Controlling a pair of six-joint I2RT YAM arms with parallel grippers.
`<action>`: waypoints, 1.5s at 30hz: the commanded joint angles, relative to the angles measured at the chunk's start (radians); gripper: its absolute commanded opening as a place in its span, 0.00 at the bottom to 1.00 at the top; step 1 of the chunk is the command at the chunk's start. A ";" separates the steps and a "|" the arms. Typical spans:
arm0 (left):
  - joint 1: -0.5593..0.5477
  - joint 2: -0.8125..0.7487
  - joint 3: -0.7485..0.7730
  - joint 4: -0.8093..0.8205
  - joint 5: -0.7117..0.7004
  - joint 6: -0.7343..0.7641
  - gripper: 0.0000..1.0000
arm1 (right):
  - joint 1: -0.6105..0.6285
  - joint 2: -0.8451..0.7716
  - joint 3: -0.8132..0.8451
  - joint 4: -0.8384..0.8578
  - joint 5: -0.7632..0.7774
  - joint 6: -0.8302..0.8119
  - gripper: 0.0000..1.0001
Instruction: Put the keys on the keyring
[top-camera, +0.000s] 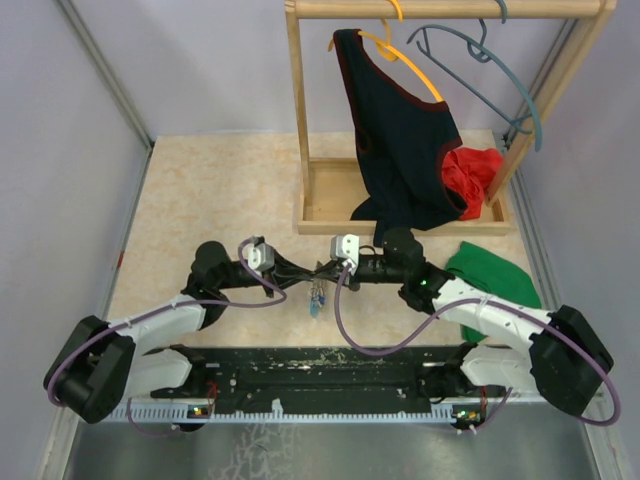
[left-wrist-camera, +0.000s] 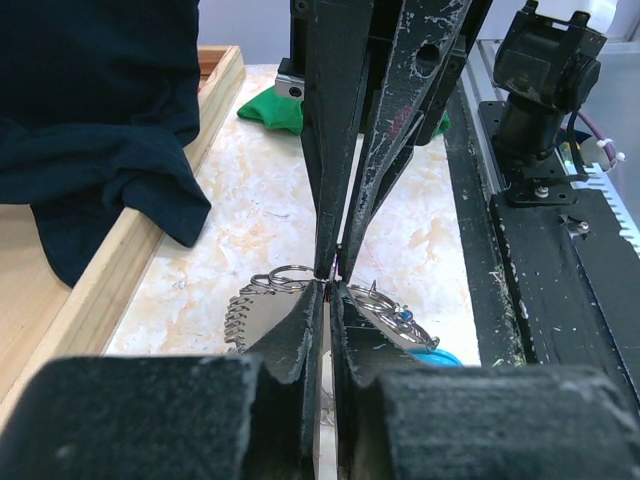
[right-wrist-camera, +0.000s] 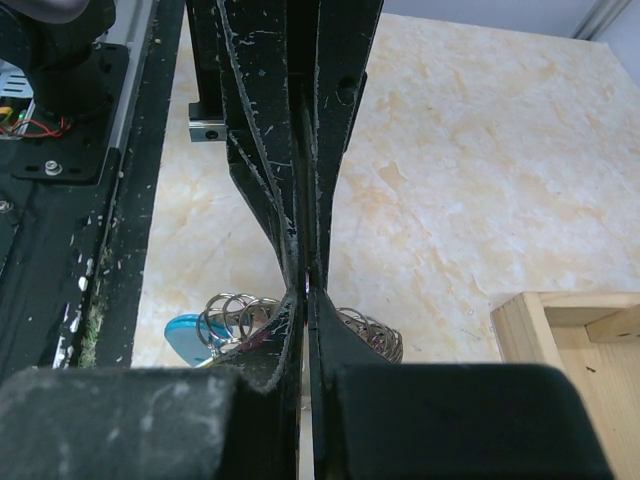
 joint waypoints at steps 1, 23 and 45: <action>0.002 -0.007 0.030 0.033 0.024 -0.034 0.08 | -0.006 0.010 0.054 0.083 -0.023 0.006 0.00; 0.003 -0.120 -0.017 -0.040 -0.114 -0.093 0.01 | -0.006 0.009 0.053 0.092 0.022 0.012 0.07; 0.003 -0.315 -0.051 -0.322 -0.507 -0.089 0.01 | -0.008 0.065 0.060 -0.026 0.554 0.242 0.37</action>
